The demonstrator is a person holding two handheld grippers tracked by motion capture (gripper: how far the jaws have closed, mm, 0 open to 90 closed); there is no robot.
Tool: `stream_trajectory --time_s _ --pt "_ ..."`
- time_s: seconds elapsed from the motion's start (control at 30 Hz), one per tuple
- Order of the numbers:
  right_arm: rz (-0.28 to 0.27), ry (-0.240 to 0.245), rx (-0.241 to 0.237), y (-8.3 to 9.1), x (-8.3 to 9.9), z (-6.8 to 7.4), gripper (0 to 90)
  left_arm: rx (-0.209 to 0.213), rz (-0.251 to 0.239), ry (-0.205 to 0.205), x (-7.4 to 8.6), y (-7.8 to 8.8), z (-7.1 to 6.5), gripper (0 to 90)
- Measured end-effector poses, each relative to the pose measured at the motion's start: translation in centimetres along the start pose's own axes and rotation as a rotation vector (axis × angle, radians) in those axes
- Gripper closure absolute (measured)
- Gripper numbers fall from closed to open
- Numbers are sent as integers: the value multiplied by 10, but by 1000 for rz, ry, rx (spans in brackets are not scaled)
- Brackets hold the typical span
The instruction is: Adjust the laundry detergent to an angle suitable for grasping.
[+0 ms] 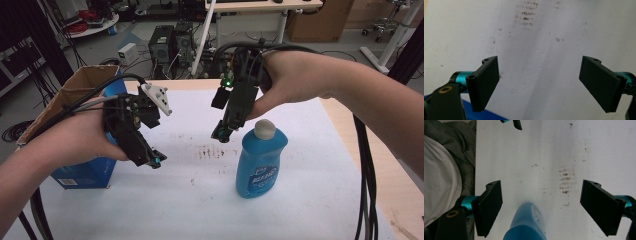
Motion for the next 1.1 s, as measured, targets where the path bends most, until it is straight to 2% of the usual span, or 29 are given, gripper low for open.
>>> stream_trajectory --time_s 0.5,0.7,0.8,1.0,1.1 --pt "-6 0 4 4 0 0 173 -5 -1 -8 -1 2 -2 166" --pt "-25 11 14 19 -2 0 173 -6 -22 -13 -6 3 -6 166" --pt "-26 1 25 29 -1 -1 173 -3 -28 -16 -8 4 -7 166" --pt "-40 8 29 41 0 -3 173 20 -93 -22 -18 7 -11 166" --pt "-46 -6 34 53 -1 -2 173 12 -138 -27 -26 10 -12 166"
Point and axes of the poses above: each handheld gripper's, and its own axes: y roughly backward along the jaws, x roughly out of its underside, z roughly to its left, the point moved 10 cm from there along -y, roughly forward along the jaws, and after that the axes turned 11 degrees about z, right-handed, at the moved point
